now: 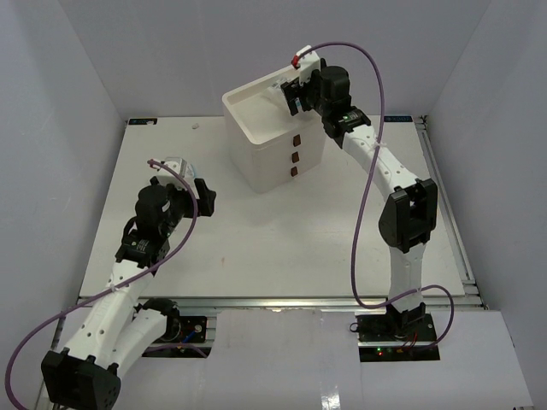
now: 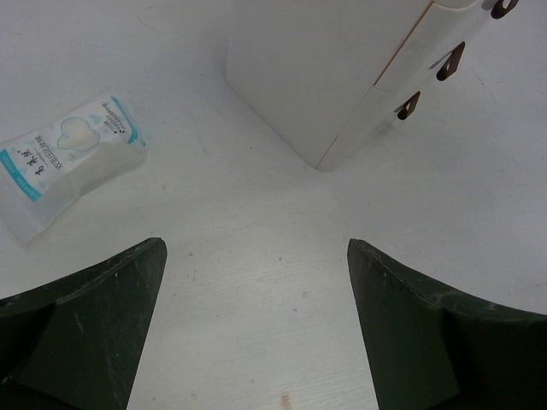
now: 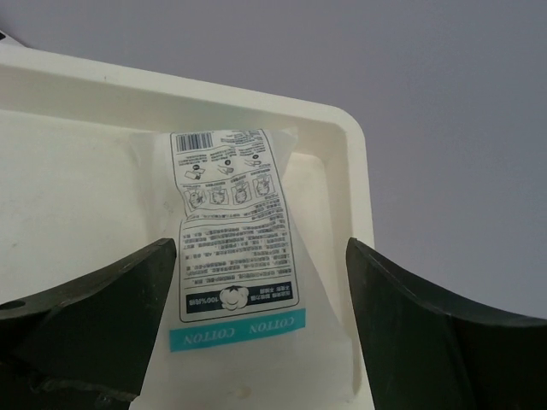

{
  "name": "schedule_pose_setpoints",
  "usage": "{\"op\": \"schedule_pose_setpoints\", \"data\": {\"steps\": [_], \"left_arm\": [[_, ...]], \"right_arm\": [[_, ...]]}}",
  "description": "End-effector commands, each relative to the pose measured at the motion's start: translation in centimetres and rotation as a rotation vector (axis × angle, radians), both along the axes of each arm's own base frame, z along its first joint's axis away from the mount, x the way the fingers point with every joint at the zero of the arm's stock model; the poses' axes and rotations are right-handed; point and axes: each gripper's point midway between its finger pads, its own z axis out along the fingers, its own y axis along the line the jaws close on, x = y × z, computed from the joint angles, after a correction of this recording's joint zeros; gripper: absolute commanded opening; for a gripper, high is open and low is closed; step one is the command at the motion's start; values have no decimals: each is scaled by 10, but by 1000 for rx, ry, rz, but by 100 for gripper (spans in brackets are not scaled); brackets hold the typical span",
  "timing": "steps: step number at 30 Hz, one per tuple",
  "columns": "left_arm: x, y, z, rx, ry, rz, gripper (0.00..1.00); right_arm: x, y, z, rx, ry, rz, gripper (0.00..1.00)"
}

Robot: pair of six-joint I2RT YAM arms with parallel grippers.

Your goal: Organize the makeup

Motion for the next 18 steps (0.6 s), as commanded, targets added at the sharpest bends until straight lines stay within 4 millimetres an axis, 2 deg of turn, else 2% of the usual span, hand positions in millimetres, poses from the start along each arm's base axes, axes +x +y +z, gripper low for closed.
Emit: {"op": "schedule_pose_setpoints", "data": {"steps": [1,2,4,5,8,10,12,14,17,18], "left_arm": [[5,8,-11,-26,43,66,98],[7,9,-14,-35,58,77,98],[12,9,-24,-62,110,90,98],[14,10,-28,-76,130,103,98],[25,19,-48,-150,222,138,98],[32,21,-55,-244,277,148,98],[44,34,-69,-306,353,206,98],[49,34,-82,-392,454,263,98],[67,52,-101,-508,578,472,98],[72,58,-104,-528,591,537,98]], "right_arm": [[-6,-15,80,62,-179,-48,89],[-9,-18,86,67,-186,-58,89],[-29,-29,115,89,-222,-63,90],[-38,-33,122,94,-228,-59,90],[-79,-38,126,72,-222,64,96],[-116,-46,103,47,-176,143,90],[-149,-50,96,52,-161,223,90],[-173,-52,39,25,-53,303,90],[-232,-52,-20,15,45,478,90],[-246,-52,-33,13,60,527,90]]}}
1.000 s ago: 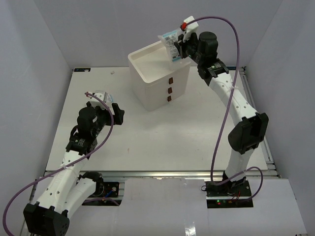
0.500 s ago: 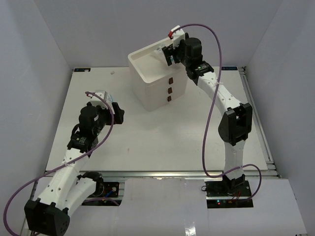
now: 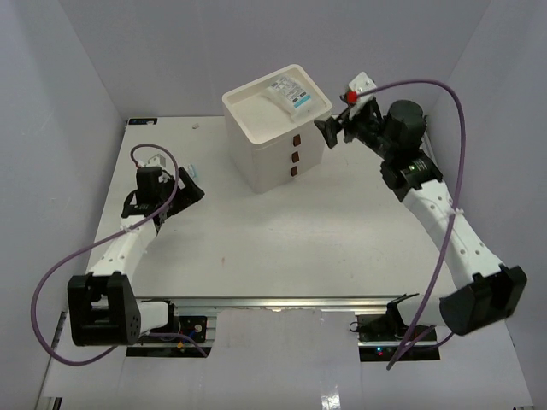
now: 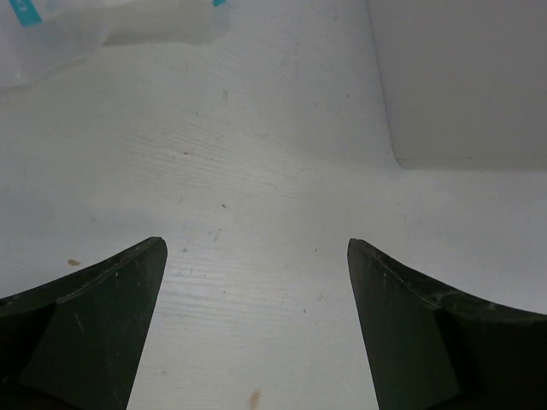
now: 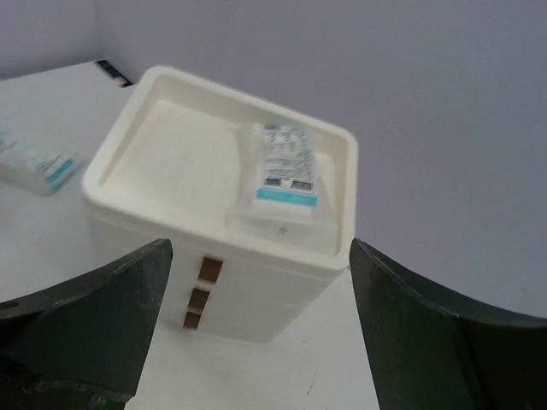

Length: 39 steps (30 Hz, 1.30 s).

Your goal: Organize the makeup

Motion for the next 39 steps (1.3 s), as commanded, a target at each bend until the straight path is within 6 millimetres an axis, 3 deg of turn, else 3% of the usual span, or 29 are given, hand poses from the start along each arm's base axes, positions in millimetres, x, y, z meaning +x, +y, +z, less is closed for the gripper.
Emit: {"op": "schedule_pose_setpoints", "data": {"steps": [1,3,5,9,12,14,25,31,35,39], "left_arm": [[28,18,-1,-157,127,318,98],[37,36,-7,-146,164,474,98],[47,49,-3,-179,162,605,98],[67,62,-15,-331,149,841,92],[86,63,-25,-387,133,889,80],[90,66,-43,-383,178,929,77],[115,85,-60,-361,173,1006,69],[105,81,-46,-410,120,993,69],[97,84,-29,-434,60,1011,78],[102,90,-21,-440,20,1024,85]], "right_arm": [[-75,19,-104,-73,174,344,90],[-102,17,-112,-64,148,447,90],[-107,8,-118,-46,157,469,91],[-109,-2,-115,-24,163,484,94],[-111,-3,-119,-16,176,500,95],[-112,-4,-119,-12,177,506,95],[-113,-7,-121,-4,182,512,96],[-110,-9,-123,1,190,505,96],[-109,-9,-127,5,204,503,96],[-108,-9,-130,10,217,503,96]]}}
